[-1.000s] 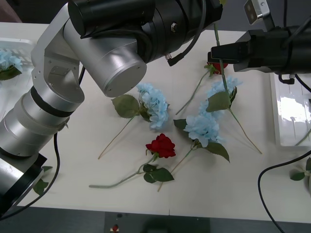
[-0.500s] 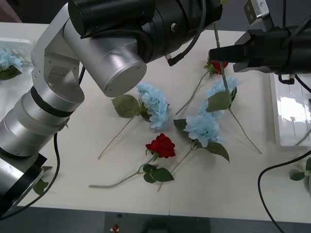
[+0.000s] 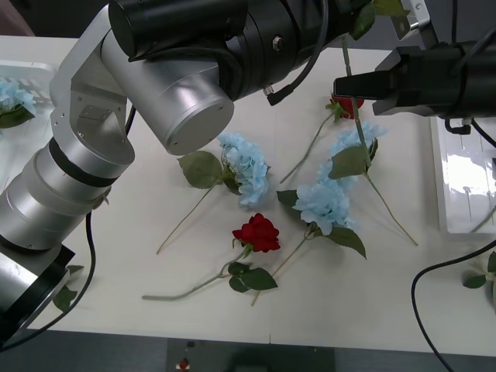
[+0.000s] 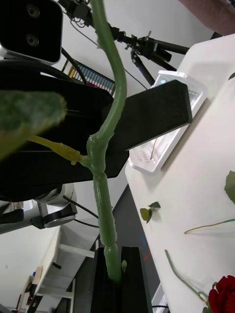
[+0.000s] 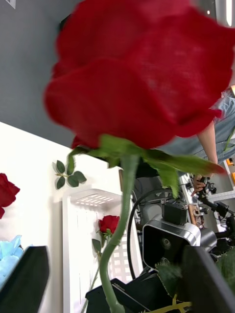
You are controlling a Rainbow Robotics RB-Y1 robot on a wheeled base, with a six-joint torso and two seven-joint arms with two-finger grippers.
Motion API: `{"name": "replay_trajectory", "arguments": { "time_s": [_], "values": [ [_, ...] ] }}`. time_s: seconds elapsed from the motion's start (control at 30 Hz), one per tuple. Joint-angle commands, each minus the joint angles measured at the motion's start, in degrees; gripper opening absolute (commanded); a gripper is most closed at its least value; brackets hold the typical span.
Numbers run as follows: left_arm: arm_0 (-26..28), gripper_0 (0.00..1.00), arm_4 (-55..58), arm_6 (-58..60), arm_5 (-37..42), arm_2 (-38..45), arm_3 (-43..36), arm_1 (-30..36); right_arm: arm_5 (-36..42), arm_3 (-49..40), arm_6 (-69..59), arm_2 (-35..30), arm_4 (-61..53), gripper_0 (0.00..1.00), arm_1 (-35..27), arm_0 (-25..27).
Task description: Put the red flowers into the right box and the blue flowers into the left box
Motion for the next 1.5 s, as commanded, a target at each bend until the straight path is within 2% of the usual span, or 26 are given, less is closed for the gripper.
{"name": "replay_trajectory", "arguments": {
  "time_s": [0.03,0.27,0.5,0.63,0.67,0.83,1.07,1.17,1.27,1.5],
  "values": [
    [-1.7,1.0,-0.6,1.1,-0.5,-0.7,-0.7,0.6,0.3,-0.7,-1.9,-0.9,-1.8,0.0,-3.4,-0.9],
    [-0.4,1.0,-1.1,1.1,-1.0,-0.3,-0.3,1.5,0.2,-0.8,-2.2,-2.2,-3.0,0.0,-10.3,2.5],
    [0.6,1.0,5.1,0.6,-1.7,2.4,-4.7,12.1,-3.1,-0.7,-2.5,-4.6,-2.9,0.0,-18.3,8.2],
    [4.5,1.0,9.4,-3.2,-1.7,2.5,-8.4,18.2,-5.5,-0.7,-2.5,-6.7,-0.8,0.0,-22.6,11.8],
    [7.1,1.0,11.2,-6.8,-1.7,2.5,-9.8,21.1,-6.5,-0.7,-2.5,-7.9,1.3,0.0,-24.7,13.6],
    [12.9,1.0,15.0,-17.5,-1.7,2.7,-10.6,27.4,-9.7,-0.7,-2.5,-11.6,10.1,0.0,-29.3,18.3],
    [16.9,1.0,18.5,-31.8,-1.1,2.4,-6.3,29.6,-14.7,3.1,-2.1,-12.8,23.3,0.0,-31.7,21.0],
    [17.0,1.0,18.5,-38.6,3.2,2.3,-3.9,29.0,-17.5,7.0,-1.9,-12.2,29.2,0.0,-31.7,21.0],
    [16.9,1.0,18.5,-44.8,6.7,1.9,-1.3,28.2,-22.5,9.5,-2.2,-9.8,35.8,0.0,-31.7,21.0],
    [14.6,1.0,18.4,-50.9,6.3,-3.8,4.5,28.0,-31.0,13.1,-2.4,-3.4,45.0,0.0,-30.8,21.0]
  ]
}}
